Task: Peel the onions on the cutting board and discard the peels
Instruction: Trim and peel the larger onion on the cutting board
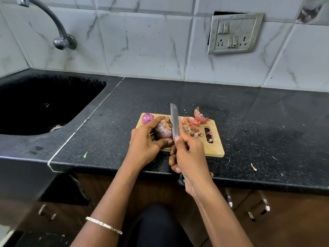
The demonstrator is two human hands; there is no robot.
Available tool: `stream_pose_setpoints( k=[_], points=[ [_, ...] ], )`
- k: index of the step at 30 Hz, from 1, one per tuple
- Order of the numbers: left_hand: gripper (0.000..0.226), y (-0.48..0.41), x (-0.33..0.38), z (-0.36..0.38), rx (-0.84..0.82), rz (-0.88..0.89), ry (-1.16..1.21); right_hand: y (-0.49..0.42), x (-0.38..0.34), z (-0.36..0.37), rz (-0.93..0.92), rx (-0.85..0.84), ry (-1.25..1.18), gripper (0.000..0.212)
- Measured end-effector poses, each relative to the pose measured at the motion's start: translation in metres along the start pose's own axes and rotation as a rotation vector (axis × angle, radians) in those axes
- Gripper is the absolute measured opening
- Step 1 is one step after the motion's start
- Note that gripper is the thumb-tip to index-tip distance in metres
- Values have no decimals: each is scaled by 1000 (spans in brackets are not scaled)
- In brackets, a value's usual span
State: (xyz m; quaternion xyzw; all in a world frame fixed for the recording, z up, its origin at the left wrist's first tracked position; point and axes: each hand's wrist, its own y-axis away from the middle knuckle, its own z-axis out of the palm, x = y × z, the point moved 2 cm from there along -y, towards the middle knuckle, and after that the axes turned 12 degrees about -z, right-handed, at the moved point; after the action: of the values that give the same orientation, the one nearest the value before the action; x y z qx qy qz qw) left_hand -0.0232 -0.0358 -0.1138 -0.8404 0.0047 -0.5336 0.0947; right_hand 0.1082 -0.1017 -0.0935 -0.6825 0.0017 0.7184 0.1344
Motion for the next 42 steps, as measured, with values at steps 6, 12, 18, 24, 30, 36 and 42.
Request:
stream_pose_setpoints(
  k=[6, 12, 18, 24, 30, 36, 42],
  points=[
    [82, 1, 0, 1, -12, 7, 3, 11, 0, -7, -5, -41, 45, 45],
    [73, 4, 2, 0, -16, 35, 37, -1, 1, -1, -32, 8, 53, 44],
    [73, 6, 7, -2, -35, 32, 75, 8, 2, -3, -58, -20, 99, 45],
    [71, 8, 9, -3, -32, 58, 76, -6, 4, 2, -59, 23, 77, 44],
    [72, 7, 9, -4, -25, 54, 69, 6, 5, -1, -53, -12, 74, 41],
    [71, 6, 6, -3, -17, 44, 60, -5, 5, 6, -46, 34, 52, 43],
    [72, 5, 6, -1, -29, 35, 75, 11, 5, 1, -87, 7, 157, 41]
  ],
)
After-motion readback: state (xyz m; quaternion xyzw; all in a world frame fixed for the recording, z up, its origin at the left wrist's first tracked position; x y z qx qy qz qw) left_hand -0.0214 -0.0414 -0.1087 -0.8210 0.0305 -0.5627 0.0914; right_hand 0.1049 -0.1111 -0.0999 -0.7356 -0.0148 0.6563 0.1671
